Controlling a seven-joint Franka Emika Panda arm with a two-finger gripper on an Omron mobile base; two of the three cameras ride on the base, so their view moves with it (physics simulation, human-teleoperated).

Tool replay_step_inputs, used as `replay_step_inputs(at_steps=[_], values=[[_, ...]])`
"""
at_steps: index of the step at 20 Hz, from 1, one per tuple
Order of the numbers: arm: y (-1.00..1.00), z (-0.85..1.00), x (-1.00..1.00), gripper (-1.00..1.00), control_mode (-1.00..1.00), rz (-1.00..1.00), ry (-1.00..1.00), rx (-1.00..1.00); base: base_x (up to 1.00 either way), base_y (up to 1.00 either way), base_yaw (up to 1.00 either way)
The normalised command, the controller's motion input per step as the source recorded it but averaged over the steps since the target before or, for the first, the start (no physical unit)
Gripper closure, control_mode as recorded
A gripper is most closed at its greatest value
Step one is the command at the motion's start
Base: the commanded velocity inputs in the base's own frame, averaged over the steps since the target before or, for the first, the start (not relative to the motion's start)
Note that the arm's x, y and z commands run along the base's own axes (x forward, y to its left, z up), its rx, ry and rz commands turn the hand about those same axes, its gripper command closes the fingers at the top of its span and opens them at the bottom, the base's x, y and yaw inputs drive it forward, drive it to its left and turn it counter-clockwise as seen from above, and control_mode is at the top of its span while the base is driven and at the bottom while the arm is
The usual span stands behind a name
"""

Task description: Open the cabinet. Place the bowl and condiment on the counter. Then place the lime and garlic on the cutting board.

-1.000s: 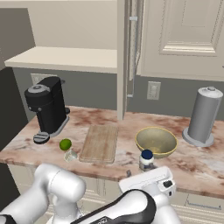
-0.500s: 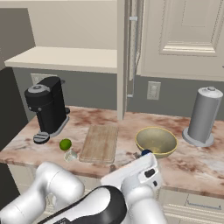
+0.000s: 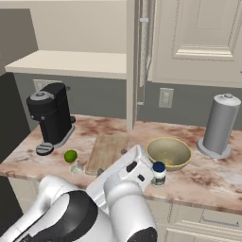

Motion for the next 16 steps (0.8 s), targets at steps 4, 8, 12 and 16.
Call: replay_step_inputs(at_steps=[4,8,12,16], values=[[0.43,0.5,-0.05,-1.0,-1.0,0.1,0.0,-0.21,0.0,0.0,0.0],[0.44,0.39,0.0,-1.0,-1.0,0.11,0.0,-0.22,0.0,0.0,0.0],[0.45,0.32,0.0,-1.0,-1.0,0.12,0.0,-0.22,0.0,0.0,0.0],[0.45,0.25,0.0,-1.0,-1.0,0.13,0.0,-0.23,0.0,0.0,0.0]])
